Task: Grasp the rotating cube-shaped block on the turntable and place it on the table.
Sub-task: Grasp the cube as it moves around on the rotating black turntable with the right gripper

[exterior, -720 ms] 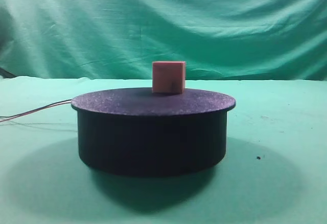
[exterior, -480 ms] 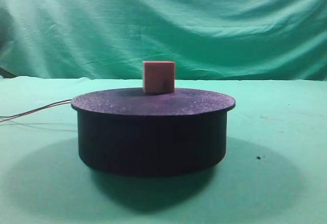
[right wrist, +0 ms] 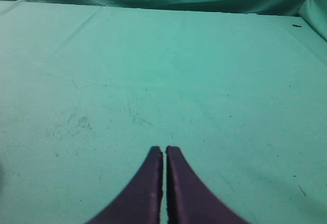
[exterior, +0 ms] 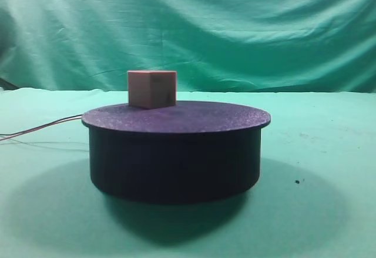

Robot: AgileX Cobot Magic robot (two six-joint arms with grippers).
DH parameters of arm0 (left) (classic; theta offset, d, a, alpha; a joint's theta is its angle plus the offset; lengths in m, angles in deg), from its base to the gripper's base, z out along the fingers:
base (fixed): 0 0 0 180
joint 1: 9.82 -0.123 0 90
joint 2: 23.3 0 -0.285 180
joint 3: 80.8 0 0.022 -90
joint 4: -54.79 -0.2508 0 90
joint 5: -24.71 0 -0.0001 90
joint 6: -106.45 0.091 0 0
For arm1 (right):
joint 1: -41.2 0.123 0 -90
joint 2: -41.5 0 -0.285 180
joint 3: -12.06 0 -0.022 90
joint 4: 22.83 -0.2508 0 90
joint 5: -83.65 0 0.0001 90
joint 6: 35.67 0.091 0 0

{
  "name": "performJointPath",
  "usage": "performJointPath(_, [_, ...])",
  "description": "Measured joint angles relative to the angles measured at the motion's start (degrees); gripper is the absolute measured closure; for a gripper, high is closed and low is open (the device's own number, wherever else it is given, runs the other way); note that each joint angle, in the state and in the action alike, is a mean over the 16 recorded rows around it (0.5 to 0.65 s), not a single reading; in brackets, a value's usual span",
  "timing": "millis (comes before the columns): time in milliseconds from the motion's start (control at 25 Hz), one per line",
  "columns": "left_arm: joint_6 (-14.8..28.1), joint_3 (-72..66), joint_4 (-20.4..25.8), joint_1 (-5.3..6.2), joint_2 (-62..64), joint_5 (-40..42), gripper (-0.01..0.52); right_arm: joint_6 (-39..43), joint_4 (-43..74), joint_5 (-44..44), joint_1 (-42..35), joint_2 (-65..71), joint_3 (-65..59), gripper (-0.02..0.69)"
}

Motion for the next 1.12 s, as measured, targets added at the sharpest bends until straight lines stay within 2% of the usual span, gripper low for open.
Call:
performJointPath(200, [0.0,0.0,0.0,0.0,0.0,0.0,0.514,0.33,-4.77,-6.47,0.0,0.58,1.41,0.665])
performJointPath(360, [0.0,0.0,0.0,0.0,0.0,0.0,0.514,-0.39,-8.56,-7.15,0.0,3.92,5.19,0.665])
performJointPath(520, [0.0,0.0,0.0,0.0,0.0,0.0,0.514,-2.0,-10.44,-2.47,0.0,10.41,10.47,0.665])
performJointPath(880, [0.0,0.0,0.0,0.0,0.0,0.0,0.514,-5.67,-13.2,14.12,0.07,31.68,21.42,0.665])
performJointPath(1120, [0.0,0.0,0.0,0.0,0.0,0.0,0.514,-6.87,-13.71,19.45,3.57,45.19,25.62,0.665])
